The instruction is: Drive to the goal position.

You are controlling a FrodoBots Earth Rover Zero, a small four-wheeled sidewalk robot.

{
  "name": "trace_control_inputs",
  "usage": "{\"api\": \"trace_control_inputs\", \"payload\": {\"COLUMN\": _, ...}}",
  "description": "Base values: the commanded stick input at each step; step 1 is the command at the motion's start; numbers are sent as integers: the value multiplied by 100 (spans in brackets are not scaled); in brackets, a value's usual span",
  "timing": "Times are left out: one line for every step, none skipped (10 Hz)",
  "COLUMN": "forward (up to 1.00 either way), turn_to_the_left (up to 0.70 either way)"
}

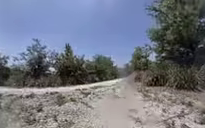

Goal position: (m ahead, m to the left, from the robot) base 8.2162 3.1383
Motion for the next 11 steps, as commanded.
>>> {"api": "trace_control_inputs", "payload": {"forward": 30, "turn_to_the_left": -49}}
{"api": "trace_control_inputs", "payload": {"forward": 30, "turn_to_the_left": -69}}
{"api": "trace_control_inputs", "payload": {"forward": 30, "turn_to_the_left": -35}}
{"api": "trace_control_inputs", "payload": {"forward": 30, "turn_to_the_left": 0}}
{"api": "trace_control_inputs", "payload": {"forward": 30, "turn_to_the_left": 0}}
{"api": "trace_control_inputs", "payload": {"forward": 30, "turn_to_the_left": 0}}
{"api": "trace_control_inputs", "payload": {"forward": 30, "turn_to_the_left": 0}}
{"api": "trace_control_inputs", "payload": {"forward": 30, "turn_to_the_left": 0}}
{"api": "trace_control_inputs", "payload": {"forward": 30, "turn_to_the_left": 0}}
{"api": "trace_control_inputs", "payload": {"forward": 30, "turn_to_the_left": 0}}
{"api": "trace_control_inputs", "payload": {"forward": 30, "turn_to_the_left": 0}}
